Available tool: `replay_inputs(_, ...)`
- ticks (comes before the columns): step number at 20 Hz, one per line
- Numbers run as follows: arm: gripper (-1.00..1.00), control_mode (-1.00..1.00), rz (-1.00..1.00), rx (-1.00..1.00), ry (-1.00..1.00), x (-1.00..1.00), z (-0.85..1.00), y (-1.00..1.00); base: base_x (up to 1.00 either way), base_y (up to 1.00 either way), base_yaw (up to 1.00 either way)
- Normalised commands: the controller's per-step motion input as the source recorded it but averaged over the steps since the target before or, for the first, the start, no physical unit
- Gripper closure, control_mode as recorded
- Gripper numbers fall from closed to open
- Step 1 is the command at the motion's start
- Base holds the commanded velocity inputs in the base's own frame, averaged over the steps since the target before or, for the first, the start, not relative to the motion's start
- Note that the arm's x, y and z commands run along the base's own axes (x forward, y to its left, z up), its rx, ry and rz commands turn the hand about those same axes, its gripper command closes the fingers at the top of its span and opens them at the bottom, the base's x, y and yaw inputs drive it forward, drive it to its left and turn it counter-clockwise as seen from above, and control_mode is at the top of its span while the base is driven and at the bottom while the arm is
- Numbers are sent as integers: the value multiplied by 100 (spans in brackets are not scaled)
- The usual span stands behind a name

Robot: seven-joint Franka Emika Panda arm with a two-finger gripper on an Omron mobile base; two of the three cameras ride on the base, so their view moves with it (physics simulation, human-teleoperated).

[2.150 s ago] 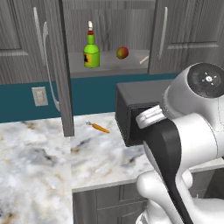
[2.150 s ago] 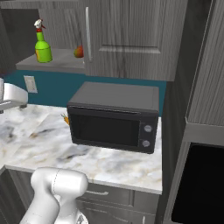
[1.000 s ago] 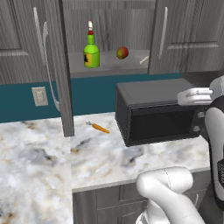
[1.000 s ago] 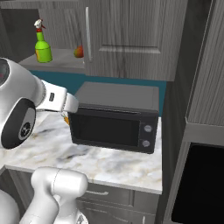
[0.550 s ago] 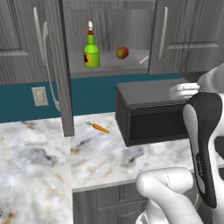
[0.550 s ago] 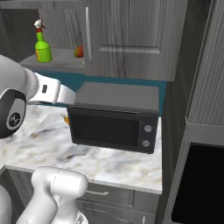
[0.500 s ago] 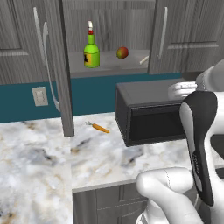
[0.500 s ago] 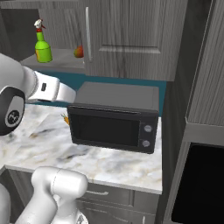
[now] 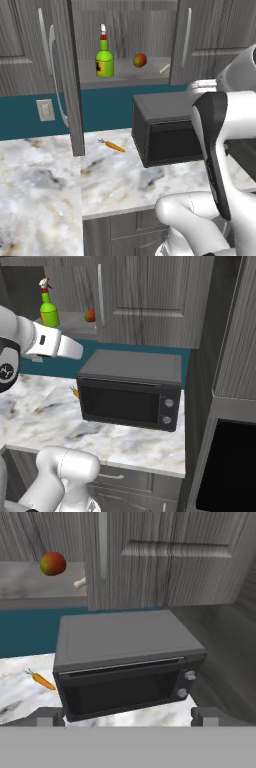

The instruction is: Pick the spray and dish brush from the cabinet and place them on the counter.

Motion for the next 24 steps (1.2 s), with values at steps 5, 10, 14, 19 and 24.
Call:
replay_inputs(5, -100, -100, 4, -2, -7, 3, 22, -2, 0, 0, 0)
replay_inputs(10, -100, -100, 2, -3, -1, 26, 15, -1, 0, 0, 0)
replay_inputs(14, -100, -100, 1, 0, 0, 25, 24, -1, 0, 0, 0)
replay_inputs(19, -100, -100, 0, 0, 2, 39, 23, -13, 0, 0, 0)
replay_inputs(24, -100, -100, 2, -4, 3, 54, 9, -2, 0, 0, 0)
